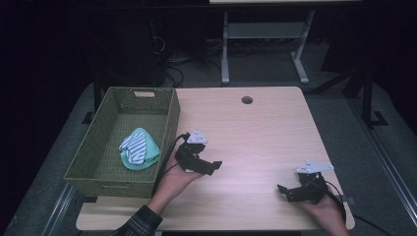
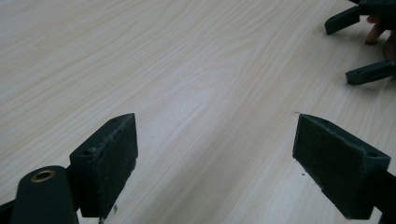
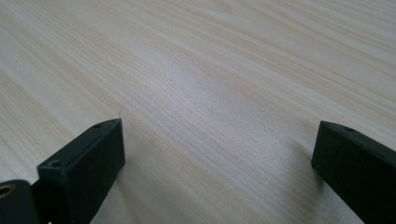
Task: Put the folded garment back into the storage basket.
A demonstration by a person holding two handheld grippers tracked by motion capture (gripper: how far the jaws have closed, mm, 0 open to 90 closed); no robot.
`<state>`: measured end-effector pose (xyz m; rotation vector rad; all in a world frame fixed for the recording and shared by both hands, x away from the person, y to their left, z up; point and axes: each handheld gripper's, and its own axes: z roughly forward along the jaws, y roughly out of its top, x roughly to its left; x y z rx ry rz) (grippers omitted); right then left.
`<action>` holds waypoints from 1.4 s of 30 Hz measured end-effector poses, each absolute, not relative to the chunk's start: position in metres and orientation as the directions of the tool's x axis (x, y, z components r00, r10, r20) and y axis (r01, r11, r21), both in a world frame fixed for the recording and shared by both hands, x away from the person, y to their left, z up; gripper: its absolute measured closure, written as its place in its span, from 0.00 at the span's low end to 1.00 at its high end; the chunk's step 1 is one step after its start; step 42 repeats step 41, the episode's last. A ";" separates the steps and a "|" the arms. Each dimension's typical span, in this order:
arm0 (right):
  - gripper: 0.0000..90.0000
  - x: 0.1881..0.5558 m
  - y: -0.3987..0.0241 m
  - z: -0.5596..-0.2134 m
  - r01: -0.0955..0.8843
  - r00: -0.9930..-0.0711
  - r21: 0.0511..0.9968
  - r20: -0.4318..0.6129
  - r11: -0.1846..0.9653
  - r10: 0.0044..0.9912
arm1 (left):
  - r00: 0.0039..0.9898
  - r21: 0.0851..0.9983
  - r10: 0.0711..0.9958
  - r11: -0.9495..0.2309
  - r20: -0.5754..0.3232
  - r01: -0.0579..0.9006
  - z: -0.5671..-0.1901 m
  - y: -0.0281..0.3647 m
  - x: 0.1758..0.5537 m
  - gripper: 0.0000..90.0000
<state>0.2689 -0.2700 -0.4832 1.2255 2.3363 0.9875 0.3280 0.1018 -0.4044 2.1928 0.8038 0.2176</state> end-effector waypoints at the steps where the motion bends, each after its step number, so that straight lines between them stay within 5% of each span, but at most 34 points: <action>1: 0.02 0.269 -0.270 -0.483 0.591 -0.580 0.705 0.032 0.393 0.814 | 0.787 0.719 0.609 -0.503 -0.099 0.479 -0.407 0.101 0.329 0.15; 25: 0.02 0.269 -0.270 -0.483 0.591 -0.579 0.705 0.032 0.392 0.814 | 0.783 0.629 0.621 -0.600 -0.023 0.494 -0.467 0.087 0.334 0.14; 42: 0.02 0.269 -0.270 -0.483 0.591 -0.579 0.705 0.032 0.392 0.815 | 0.791 0.718 0.612 -0.550 0.001 0.425 -0.479 0.095 0.328 0.14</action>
